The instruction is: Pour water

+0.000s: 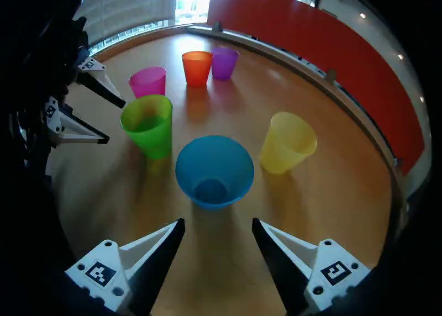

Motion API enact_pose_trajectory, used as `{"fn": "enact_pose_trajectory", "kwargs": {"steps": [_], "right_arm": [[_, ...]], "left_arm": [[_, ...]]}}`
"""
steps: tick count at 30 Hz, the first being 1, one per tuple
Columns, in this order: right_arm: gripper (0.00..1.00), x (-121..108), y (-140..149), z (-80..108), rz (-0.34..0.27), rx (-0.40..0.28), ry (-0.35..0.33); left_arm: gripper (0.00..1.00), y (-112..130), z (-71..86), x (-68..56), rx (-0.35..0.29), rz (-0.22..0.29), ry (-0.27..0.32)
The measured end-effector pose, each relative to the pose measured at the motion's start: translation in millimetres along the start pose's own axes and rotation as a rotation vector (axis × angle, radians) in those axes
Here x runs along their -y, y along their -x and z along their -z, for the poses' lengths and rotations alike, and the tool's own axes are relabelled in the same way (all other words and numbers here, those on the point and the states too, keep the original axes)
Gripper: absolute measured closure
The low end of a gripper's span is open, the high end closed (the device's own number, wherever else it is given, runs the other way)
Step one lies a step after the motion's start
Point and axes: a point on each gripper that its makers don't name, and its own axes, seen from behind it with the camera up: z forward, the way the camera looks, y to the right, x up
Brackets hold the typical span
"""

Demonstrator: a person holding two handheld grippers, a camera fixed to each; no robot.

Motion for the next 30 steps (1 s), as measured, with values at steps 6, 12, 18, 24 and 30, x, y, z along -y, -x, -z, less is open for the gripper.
{"fn": "enact_pose_trajectory", "kwargs": {"steps": [6, 12, 18, 24, 30], "right_arm": [[0.06, -1.3, 12.3, 9.1, -0.018, 0.002, 0.027], [0.06, -7.2, 22.0, 18.6, -0.059, -0.009, 0.072], [0.06, -12.2, 29.3, 28.0, -0.113, -0.033, 0.118], [0.06, -16.4, 32.9, 39.0, -0.16, -0.062, 0.168], [0.06, -19.8, 32.7, 48.2, -0.211, -0.091, 0.202]], "left_arm": [[0.12, 8.3, 15.9, 10.9, -0.002, 0.036, -0.042], [0.12, 15.5, 35.3, 28.7, -0.01, 0.072, -0.107], [0.12, 23.1, 54.2, 50.2, -0.016, 0.112, -0.168], [0.12, 28.1, 70.8, 69.1, -0.028, 0.154, -0.219], [0.12, 31.3, 84.8, 83.6, -0.042, 0.192, -0.259]]}}
